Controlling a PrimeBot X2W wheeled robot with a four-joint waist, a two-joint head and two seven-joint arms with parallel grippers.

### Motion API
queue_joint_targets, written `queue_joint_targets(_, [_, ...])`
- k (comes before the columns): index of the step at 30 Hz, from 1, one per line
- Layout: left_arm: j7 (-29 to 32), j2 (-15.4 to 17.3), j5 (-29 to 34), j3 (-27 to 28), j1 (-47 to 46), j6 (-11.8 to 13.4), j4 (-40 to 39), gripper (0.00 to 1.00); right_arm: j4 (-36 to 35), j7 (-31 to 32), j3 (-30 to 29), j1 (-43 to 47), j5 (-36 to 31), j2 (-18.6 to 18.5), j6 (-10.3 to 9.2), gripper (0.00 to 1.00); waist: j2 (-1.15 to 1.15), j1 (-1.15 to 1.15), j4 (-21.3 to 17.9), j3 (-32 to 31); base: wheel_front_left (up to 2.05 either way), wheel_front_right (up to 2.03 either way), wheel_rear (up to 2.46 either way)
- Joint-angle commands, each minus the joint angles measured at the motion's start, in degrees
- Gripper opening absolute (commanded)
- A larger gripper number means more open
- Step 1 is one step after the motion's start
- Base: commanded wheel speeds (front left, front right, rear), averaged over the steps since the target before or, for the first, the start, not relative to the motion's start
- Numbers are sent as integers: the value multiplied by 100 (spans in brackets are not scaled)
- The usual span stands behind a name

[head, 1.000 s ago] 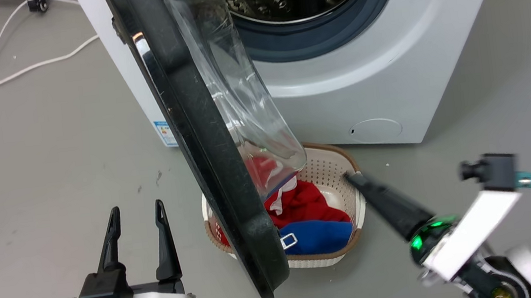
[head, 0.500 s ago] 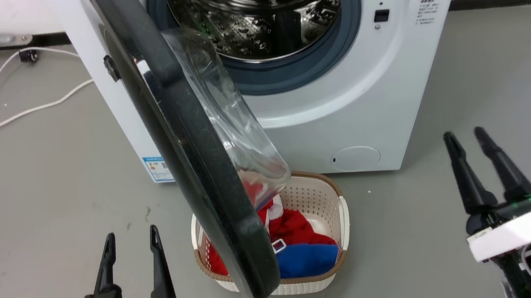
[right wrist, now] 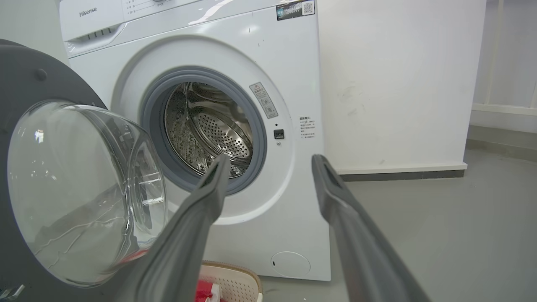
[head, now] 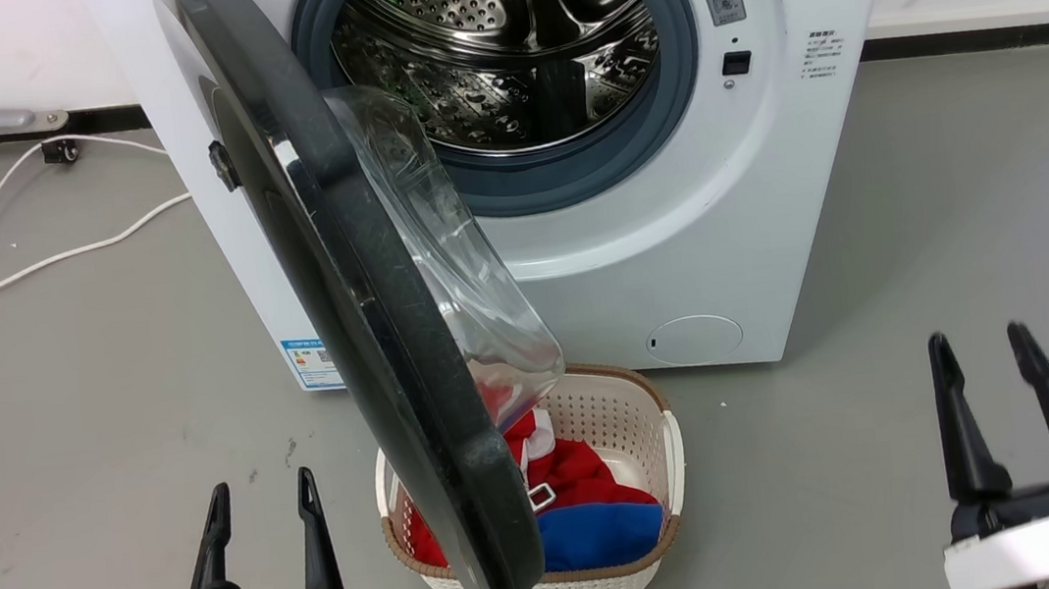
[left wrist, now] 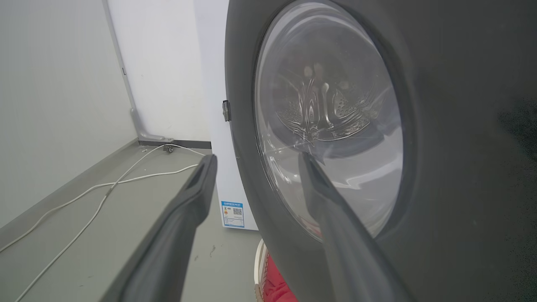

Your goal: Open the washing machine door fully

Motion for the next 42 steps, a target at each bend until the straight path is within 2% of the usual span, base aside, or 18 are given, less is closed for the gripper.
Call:
queue_joint_targets(1, [-14,1,29,10,42,7,-10,100,-28,-9,-33,172,-27,68,-1,100,0,1,-1,-9,0,0,0])
queue_joint_targets(8, [-14,1,17,14,86,26,4,100,-98,-10,8,595,-376,160,-1,100,0,1,-7,-26,0,0,0])
queue_joint_targets(32, [-14,0,-139,63,170,77,166,100,-423,-10,20,993,-528,167,-1,100,0,1,1,-19,0,0,0])
queue_joint_targets(33, [-14,2,-127,89,145,99,130,35,-417,-10,20,992,-526,167,-1,100,0,1,-1,-20,0,0,0])
queue_joint_targets(34, [-14,2,-127,89,145,99,130,35,-417,-10,20,992,-526,167,-1,100,0,1,-1,-20,0,0,0])
queue_joint_targets(35, [-14,1,-182,133,120,104,106,0,-404,-10,20,987,-505,167,-1,100,0,1,-5,-25,0,0,0])
queue_joint_targets(42, [-14,3,-86,327,-88,208,-351,0,-383,-10,-18,971,-507,167,-1,100,0,1,13,-39,0,0,0])
